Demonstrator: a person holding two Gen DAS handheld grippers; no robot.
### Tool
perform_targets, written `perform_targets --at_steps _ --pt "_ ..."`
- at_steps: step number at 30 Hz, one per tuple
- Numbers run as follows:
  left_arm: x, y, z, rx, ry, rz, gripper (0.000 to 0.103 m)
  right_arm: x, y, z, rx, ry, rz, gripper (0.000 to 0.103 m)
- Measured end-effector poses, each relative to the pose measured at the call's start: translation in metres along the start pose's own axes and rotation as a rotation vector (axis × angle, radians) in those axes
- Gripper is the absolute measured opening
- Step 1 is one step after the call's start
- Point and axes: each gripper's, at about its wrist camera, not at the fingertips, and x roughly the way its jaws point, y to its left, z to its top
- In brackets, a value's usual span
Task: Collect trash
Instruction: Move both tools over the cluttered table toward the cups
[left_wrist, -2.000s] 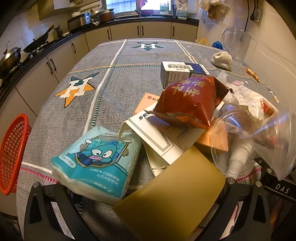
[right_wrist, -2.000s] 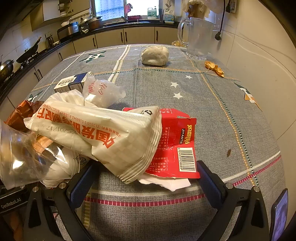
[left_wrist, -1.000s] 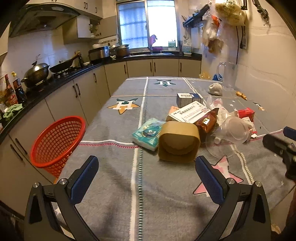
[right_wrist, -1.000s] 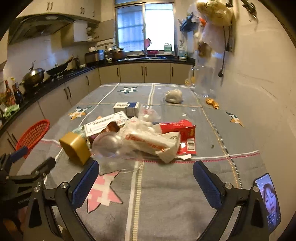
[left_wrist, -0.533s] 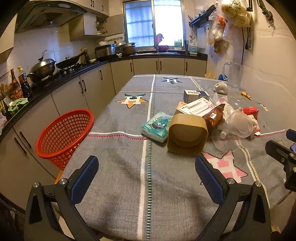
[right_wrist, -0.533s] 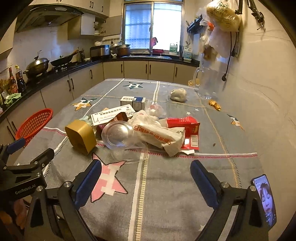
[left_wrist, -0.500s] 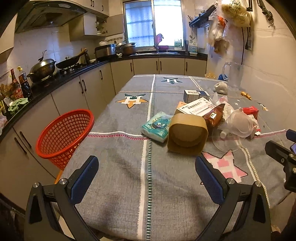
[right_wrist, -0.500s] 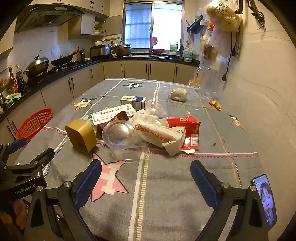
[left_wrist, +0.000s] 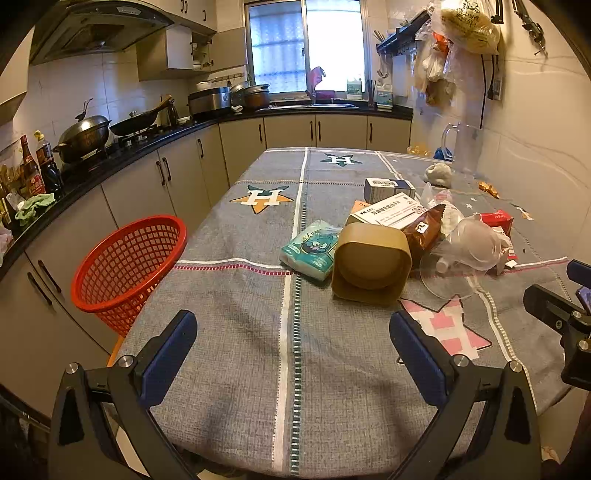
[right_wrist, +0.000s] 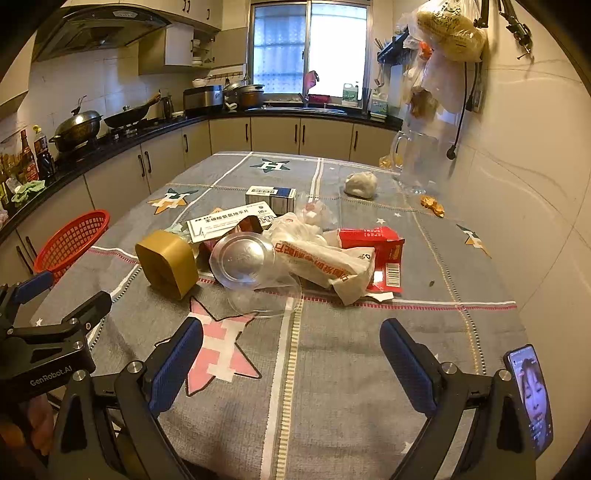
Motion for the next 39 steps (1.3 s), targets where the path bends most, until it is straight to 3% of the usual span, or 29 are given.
perform_targets --at_steps 26,39 --pt "0.017 0.002 -0.001 0.003 0.037 -0.004 0.103 0.020 -0.003 0.000 0.014 0.032 0.026 0.097" --pt "0.032 0.011 0.003 -0.016 0.069 -0.049 0.103 0.032 0.000 0.010 -0.015 0.010 0.077 0.096"
